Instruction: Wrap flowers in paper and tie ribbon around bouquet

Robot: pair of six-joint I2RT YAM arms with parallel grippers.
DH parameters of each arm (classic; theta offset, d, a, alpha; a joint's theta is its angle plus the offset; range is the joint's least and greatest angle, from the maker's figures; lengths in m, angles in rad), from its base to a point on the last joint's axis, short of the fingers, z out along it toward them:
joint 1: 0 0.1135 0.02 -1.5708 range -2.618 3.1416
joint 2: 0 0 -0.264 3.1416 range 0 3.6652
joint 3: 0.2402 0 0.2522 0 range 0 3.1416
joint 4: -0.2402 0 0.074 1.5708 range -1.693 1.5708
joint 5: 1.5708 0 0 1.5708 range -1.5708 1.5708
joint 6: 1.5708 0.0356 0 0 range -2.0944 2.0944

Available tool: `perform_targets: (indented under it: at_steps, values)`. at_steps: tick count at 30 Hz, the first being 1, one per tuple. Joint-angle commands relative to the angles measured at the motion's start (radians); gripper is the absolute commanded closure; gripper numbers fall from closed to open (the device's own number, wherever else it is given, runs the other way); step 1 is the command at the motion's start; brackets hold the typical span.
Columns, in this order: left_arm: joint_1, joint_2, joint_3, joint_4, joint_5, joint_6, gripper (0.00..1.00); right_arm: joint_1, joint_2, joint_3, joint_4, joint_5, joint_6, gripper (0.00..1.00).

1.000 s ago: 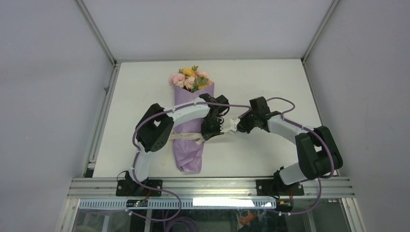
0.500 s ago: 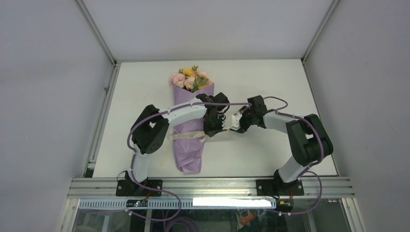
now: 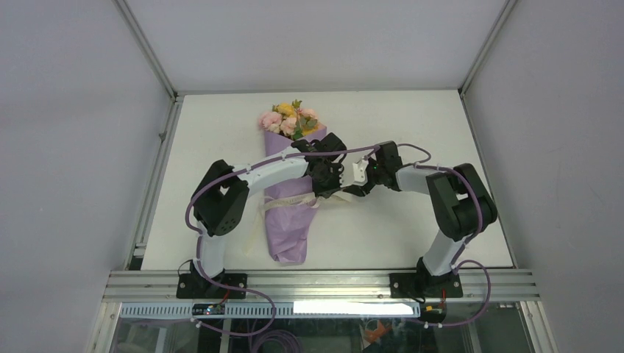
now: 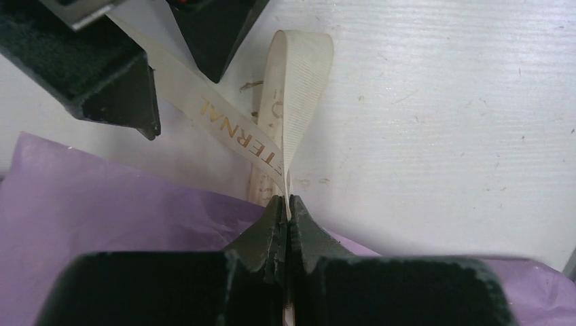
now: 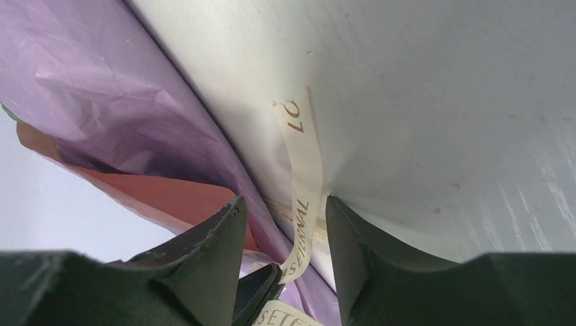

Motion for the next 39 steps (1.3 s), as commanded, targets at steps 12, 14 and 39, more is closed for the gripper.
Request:
perform_targets:
  at_steps: [12, 14, 39]
  values:
    - [0.002, -0.056, 0.013, 0.106, 0.004, -0.034, 1.00, 0.028, 0.088, -0.015, 0.169, -0.038, 0.205, 0.56]
    - [0.004, -0.056, 0.012, 0.108, 0.001, -0.036, 1.00, 0.035, 0.095, -0.019, 0.193, -0.041, 0.226, 0.64]
    - [0.240, -0.291, 0.161, -0.633, 0.084, 0.211, 0.04, 0.005, 0.112, -0.030, 0.088, 0.109, 0.126, 1.00]
